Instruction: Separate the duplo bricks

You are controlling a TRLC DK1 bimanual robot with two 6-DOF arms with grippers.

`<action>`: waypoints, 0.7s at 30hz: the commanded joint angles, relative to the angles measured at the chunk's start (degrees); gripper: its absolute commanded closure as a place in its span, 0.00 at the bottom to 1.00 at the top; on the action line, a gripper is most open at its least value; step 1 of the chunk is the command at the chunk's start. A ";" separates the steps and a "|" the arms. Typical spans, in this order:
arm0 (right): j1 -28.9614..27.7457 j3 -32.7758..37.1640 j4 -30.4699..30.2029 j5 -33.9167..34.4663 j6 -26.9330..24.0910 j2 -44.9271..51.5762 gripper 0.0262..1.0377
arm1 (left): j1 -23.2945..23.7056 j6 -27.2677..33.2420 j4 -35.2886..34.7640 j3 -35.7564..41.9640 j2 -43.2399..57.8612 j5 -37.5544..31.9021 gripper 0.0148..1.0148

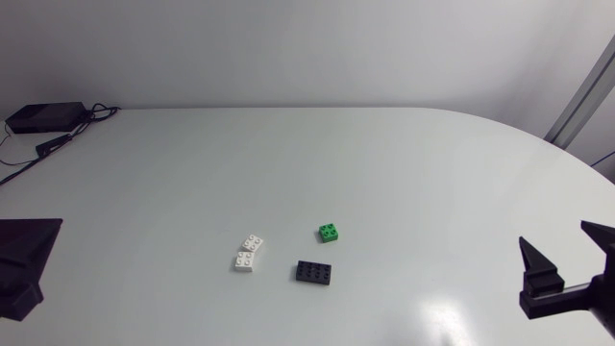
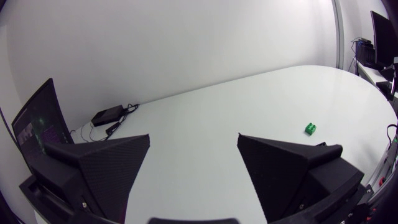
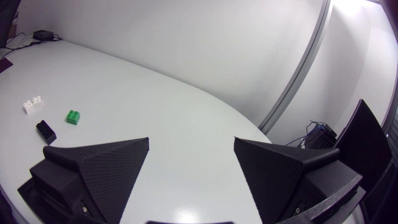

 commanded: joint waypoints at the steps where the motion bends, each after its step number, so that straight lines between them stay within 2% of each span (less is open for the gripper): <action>1: -0.30 -1.15 1.92 0.09 -1.35 -0.63 0.04 | 0.79 0.91 2.12 -2.78 -1.57 0.49 0.03; 13: 3.22 -6.77 13.08 -0.44 -2.58 -0.45 0.04 | 0.52 2.32 17.06 -12.63 -3.59 0.93 0.03; 21: 4.01 -10.47 19.14 -1.23 -2.41 0.17 0.04 | 2.37 2.49 25.59 -19.40 -3.95 0.93 0.03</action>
